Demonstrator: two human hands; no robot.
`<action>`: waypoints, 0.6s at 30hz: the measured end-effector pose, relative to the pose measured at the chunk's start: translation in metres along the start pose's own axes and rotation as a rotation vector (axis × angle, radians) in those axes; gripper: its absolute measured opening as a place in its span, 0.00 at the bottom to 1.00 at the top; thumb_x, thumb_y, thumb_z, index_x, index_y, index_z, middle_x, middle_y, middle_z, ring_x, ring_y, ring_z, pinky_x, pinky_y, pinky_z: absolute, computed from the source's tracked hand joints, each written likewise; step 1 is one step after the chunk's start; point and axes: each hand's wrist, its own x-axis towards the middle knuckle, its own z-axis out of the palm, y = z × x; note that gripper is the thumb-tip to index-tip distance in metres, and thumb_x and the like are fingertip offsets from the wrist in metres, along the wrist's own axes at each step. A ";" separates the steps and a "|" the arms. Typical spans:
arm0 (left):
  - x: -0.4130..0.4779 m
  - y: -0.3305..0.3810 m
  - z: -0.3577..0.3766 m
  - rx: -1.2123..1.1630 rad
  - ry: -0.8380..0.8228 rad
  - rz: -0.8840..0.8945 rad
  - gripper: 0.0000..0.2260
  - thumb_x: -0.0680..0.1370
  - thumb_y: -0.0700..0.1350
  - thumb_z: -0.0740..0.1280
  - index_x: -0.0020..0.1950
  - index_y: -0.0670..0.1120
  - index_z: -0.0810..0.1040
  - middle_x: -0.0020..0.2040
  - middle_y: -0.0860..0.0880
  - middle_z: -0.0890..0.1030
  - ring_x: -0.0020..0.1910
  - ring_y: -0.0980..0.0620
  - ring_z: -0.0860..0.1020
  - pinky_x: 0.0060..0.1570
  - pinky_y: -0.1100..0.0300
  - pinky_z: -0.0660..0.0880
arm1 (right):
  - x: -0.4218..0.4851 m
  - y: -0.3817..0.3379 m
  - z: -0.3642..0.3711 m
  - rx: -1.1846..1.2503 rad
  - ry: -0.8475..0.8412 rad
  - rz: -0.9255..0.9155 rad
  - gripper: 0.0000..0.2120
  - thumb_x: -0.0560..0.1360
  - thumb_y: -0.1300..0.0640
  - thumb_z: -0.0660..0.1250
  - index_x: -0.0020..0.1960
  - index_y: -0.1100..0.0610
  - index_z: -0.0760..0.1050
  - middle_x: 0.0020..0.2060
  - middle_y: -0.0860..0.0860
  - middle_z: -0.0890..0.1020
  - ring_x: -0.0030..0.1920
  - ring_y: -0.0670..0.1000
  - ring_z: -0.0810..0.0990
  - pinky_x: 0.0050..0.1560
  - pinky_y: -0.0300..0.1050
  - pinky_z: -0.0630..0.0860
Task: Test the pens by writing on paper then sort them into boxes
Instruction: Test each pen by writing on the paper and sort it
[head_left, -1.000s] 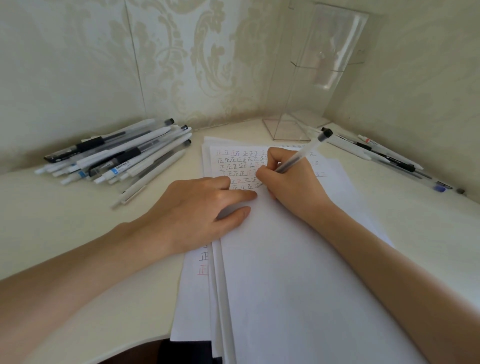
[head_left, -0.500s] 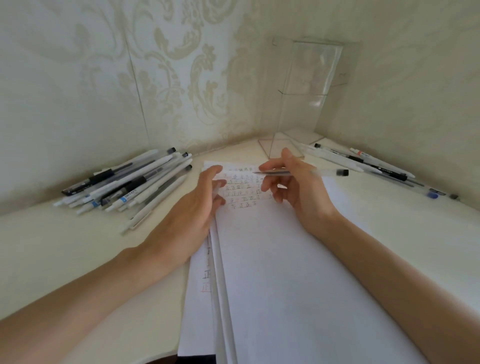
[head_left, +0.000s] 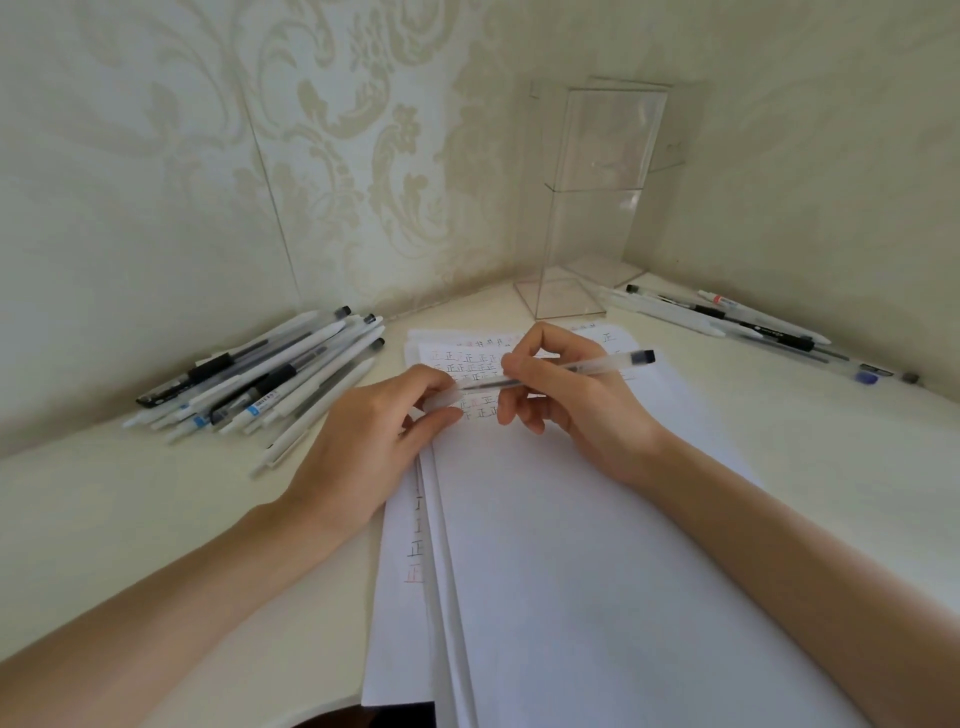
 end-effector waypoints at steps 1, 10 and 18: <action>0.000 0.001 0.000 -0.008 -0.002 0.013 0.08 0.73 0.42 0.70 0.50 0.41 0.79 0.42 0.55 0.80 0.38 0.56 0.77 0.39 0.67 0.72 | 0.000 -0.001 0.000 -0.004 0.002 0.004 0.10 0.76 0.61 0.65 0.37 0.58 0.68 0.28 0.56 0.80 0.33 0.56 0.69 0.29 0.40 0.67; -0.002 0.004 -0.003 -0.019 -0.026 0.112 0.12 0.74 0.43 0.65 0.53 0.40 0.80 0.47 0.50 0.82 0.46 0.59 0.78 0.46 0.69 0.73 | -0.004 -0.002 0.007 -0.002 -0.054 -0.013 0.10 0.75 0.61 0.66 0.36 0.61 0.71 0.25 0.54 0.78 0.30 0.56 0.69 0.28 0.39 0.67; -0.002 0.005 -0.002 -0.070 0.006 0.111 0.11 0.74 0.44 0.67 0.53 0.39 0.80 0.47 0.53 0.81 0.47 0.65 0.77 0.46 0.74 0.71 | 0.001 -0.002 -0.001 0.099 0.105 -0.089 0.13 0.71 0.59 0.65 0.29 0.55 0.71 0.24 0.53 0.75 0.24 0.52 0.71 0.25 0.40 0.63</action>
